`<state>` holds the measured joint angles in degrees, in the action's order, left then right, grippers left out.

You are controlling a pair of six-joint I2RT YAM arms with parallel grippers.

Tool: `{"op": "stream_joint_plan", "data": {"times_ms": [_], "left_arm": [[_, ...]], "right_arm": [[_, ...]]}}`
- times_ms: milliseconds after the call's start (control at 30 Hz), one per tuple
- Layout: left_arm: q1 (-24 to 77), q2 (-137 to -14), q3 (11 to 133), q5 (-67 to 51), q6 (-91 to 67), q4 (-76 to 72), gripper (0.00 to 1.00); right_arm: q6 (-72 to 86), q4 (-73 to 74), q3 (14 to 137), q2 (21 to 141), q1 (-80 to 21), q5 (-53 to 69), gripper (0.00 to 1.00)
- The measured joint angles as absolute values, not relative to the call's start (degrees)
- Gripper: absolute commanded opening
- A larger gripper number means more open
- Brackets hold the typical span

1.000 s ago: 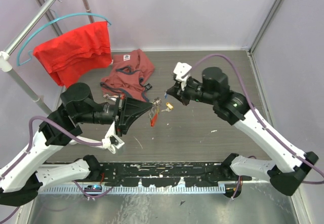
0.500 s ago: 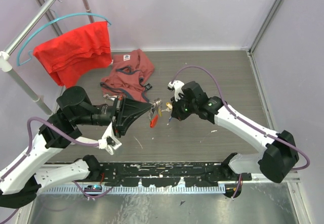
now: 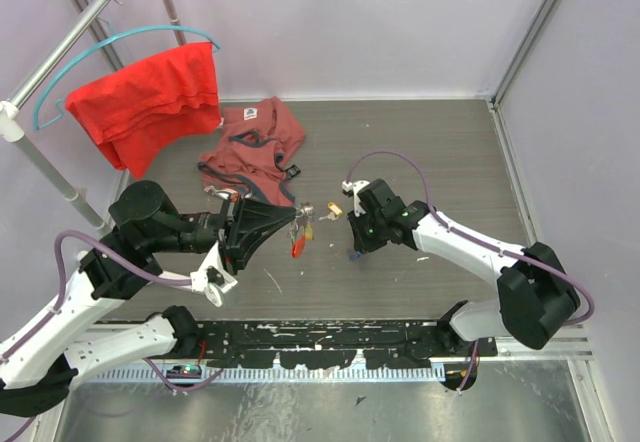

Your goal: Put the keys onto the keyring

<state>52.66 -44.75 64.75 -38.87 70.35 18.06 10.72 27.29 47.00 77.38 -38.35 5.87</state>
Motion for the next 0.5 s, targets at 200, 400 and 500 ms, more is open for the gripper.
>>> {"op": "stream_joint_plan", "data": {"times_ms": [200, 400, 500], "left_arm": [[52.66, -44.71, 64.36, -38.68, 68.47, 17.21, 0.00], [52.66, -44.73, 64.10, -38.68, 66.17, 15.33, 0.00], [52.66, -44.88, 63.55, -39.24, 64.34, 13.21, 0.00]], "right_arm": [[10.74, 27.11, 47.46, 73.38, -36.49, 4.78, 0.38], [7.25, 27.92, 52.03, 65.63, -35.22, 3.11, 0.39], [3.14, 25.58, 53.84, 58.06, -35.22, 4.36, 0.39]]}}
